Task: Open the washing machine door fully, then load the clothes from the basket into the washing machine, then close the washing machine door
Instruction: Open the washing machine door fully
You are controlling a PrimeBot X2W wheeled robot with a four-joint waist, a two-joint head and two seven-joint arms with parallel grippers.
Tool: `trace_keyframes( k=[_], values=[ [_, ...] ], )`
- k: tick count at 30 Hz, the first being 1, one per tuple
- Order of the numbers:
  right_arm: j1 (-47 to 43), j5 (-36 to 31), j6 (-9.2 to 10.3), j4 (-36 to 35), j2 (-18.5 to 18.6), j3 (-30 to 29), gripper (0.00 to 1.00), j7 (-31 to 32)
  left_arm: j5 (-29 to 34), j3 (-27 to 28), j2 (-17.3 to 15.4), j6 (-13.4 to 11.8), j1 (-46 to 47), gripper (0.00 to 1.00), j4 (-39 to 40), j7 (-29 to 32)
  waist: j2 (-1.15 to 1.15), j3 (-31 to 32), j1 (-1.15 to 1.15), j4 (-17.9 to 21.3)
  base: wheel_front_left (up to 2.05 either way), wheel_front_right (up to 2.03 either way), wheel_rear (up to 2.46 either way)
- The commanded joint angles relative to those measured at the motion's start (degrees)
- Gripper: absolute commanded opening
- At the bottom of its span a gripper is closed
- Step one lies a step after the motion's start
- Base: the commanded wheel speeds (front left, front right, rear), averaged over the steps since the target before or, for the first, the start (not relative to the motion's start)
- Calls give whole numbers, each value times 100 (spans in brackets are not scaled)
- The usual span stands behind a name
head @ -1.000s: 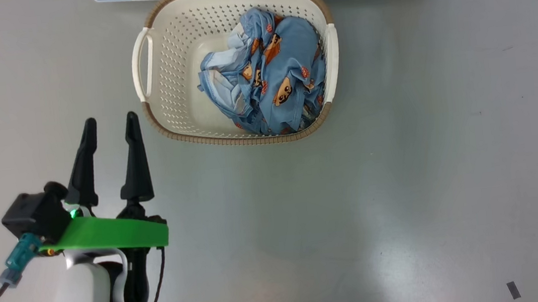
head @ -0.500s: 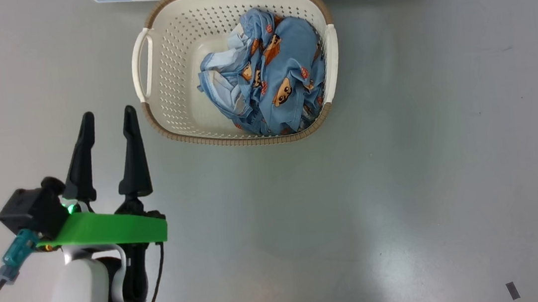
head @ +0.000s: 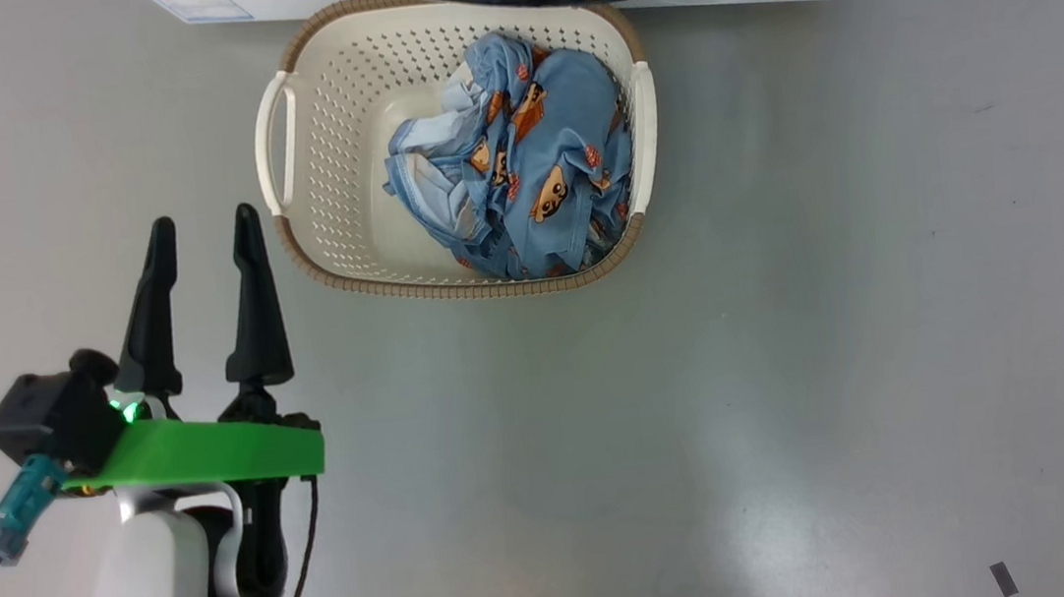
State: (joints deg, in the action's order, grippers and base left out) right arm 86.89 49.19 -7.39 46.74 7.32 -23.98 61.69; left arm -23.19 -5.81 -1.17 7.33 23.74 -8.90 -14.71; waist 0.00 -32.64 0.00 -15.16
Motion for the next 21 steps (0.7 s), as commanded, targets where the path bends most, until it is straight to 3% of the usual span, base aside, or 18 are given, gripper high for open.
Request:
trace_keyframes(
  k=[1, 14, 21],
  values=[
    [6, -88, -10, -185, -235, -30, 0, 152, 6, 210, -171, 15, -19, 100, 167, -29, 0, 15, 0, 12, 0, 0, 0],
    [-332, -681, -10, -932, -436, -1008, 0, 1168, 61, 269, -172, 15, -112, 100, 254, -29, 0, 183, 0, 42, 0, 0, 0],
    [-327, -582, -10, -896, -443, -940, 0, 1143, 1, 242, -171, 15, -134, 100, 241, -29, 0, 150, 0, -59, 0, 0, 0]
  ],
)
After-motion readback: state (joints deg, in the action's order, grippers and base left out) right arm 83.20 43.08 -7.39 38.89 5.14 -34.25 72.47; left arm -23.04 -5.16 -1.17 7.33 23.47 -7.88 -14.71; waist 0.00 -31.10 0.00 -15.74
